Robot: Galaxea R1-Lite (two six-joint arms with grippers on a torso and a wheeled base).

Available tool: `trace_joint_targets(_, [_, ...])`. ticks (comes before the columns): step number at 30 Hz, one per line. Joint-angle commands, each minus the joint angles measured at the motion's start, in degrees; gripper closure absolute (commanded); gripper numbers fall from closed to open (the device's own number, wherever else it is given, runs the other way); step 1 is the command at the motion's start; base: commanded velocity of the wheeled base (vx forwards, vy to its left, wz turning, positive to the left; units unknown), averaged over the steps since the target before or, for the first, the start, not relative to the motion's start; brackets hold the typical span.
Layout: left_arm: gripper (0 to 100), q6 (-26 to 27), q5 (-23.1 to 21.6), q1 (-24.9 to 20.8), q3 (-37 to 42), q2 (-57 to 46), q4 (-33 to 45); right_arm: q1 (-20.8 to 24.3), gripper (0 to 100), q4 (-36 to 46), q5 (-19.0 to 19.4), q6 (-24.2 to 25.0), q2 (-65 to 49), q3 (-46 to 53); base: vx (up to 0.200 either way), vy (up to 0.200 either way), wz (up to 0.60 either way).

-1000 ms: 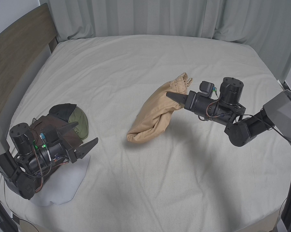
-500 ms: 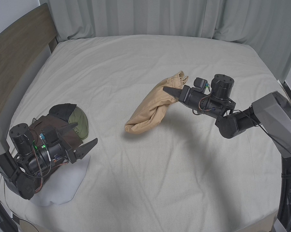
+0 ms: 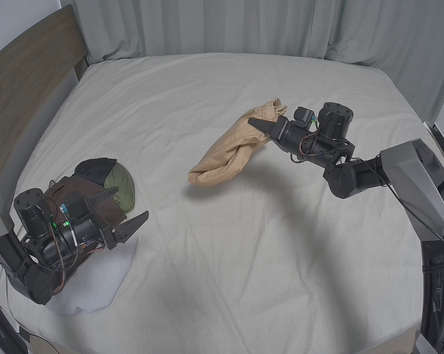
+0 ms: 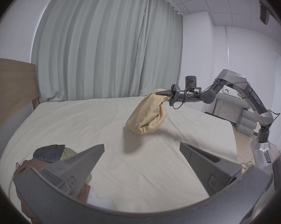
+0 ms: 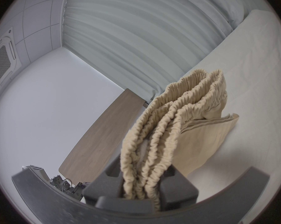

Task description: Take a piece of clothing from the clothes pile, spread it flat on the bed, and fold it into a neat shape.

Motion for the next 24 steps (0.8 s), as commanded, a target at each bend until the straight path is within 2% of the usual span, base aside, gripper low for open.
trace_joint_targets(1, [0,0.0,0.0,0.0,-0.1,0.0,-0.1,-0.3,100,0.0,-0.1,0.1,2.4,-2.4,0.0,0.0,0.0])
trace_joint_targets(11, [0,0.0,0.0,0.0,0.0,0.0,-0.1,-0.8,100,-0.3,-1.1,0.0,6.8,-2.5,0.0,0.0,0.0])
trace_joint_targets(24, [0,0.1,-0.6,0.0,0.1,0.0,-0.1,-1.1,100,-3.1,-1.1,-1.7,5.0,8.8,0.0,0.0,0.0])
